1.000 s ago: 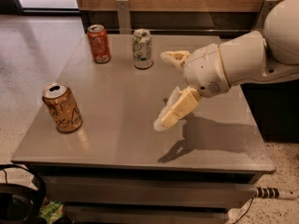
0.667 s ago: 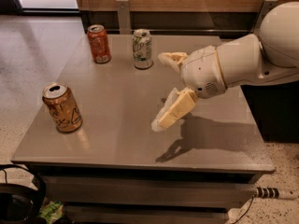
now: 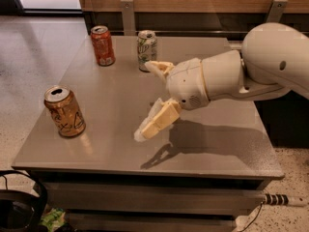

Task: Knock orange can over

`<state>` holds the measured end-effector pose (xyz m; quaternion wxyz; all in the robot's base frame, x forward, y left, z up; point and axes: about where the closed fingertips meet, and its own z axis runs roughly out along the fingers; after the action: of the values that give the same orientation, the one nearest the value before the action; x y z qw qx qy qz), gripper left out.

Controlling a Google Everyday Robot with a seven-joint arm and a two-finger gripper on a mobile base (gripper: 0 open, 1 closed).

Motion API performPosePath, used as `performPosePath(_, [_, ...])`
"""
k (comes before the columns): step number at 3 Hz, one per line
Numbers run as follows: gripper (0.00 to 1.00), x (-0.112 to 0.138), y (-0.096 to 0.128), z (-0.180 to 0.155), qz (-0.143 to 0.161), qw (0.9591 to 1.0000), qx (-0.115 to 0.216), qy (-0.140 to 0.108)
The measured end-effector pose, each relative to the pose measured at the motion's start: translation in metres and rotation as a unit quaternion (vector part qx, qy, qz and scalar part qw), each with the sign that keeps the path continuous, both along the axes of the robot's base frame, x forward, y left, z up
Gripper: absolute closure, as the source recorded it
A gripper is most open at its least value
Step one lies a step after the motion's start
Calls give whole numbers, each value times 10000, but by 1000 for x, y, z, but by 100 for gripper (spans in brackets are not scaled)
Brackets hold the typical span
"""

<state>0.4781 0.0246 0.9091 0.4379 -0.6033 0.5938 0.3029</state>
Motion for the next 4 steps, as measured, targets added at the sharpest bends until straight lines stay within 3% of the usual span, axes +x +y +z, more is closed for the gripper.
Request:
performPosePath(2, [0,4,63,-22,369,9963,775,-43])
performPosePath(4, [0,8,102,-26,592,9892,1334,96])
